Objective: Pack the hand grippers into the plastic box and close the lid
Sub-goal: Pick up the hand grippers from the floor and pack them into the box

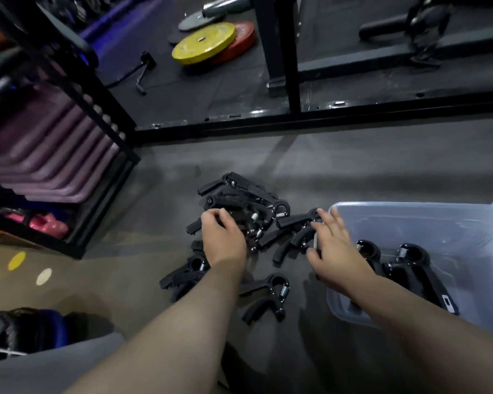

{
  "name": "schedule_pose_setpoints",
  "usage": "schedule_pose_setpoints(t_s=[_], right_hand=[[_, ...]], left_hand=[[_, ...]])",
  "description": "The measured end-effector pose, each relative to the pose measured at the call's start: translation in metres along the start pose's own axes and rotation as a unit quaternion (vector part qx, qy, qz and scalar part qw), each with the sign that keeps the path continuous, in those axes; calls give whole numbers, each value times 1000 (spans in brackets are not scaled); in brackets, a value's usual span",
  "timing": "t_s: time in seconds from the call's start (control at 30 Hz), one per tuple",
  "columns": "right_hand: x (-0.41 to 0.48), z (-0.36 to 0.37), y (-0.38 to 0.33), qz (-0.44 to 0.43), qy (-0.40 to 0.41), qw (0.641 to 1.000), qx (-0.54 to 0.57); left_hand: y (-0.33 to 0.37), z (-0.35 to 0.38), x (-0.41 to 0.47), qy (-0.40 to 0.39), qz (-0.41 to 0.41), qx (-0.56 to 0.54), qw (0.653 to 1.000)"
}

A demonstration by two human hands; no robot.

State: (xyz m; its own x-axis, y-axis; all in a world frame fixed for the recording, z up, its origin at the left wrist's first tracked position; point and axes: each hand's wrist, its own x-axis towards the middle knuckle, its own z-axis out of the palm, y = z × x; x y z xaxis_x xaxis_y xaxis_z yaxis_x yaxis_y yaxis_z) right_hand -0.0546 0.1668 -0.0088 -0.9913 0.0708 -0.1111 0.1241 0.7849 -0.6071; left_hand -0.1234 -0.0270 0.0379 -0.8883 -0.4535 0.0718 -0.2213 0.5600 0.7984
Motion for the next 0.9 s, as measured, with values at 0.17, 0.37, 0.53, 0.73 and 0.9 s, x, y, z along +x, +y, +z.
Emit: schedule_pose_setpoints(t_s=[0.17, 0.37, 0.53, 0.73, 0.9], right_hand=[[-6, -20, -16, -18, 63, 997, 35], [-32, -62, -67, 43, 9, 931, 362], [-44, -63, -60, 107, 97, 837, 528], [-53, -103, -21, 155, 56, 795, 584], [-57, -131, 43, 235, 123, 894, 362]], left_hand=[[54, -3, -17, -16, -19, -89, 996], [79, 16, -69, -164, -151, -177, 959], [98, 27, -99, -318, -274, -234, 877], [127, 32, -128, -427, -133, -92, 890], [105, 50, -130, -326, 112, 42, 938]])
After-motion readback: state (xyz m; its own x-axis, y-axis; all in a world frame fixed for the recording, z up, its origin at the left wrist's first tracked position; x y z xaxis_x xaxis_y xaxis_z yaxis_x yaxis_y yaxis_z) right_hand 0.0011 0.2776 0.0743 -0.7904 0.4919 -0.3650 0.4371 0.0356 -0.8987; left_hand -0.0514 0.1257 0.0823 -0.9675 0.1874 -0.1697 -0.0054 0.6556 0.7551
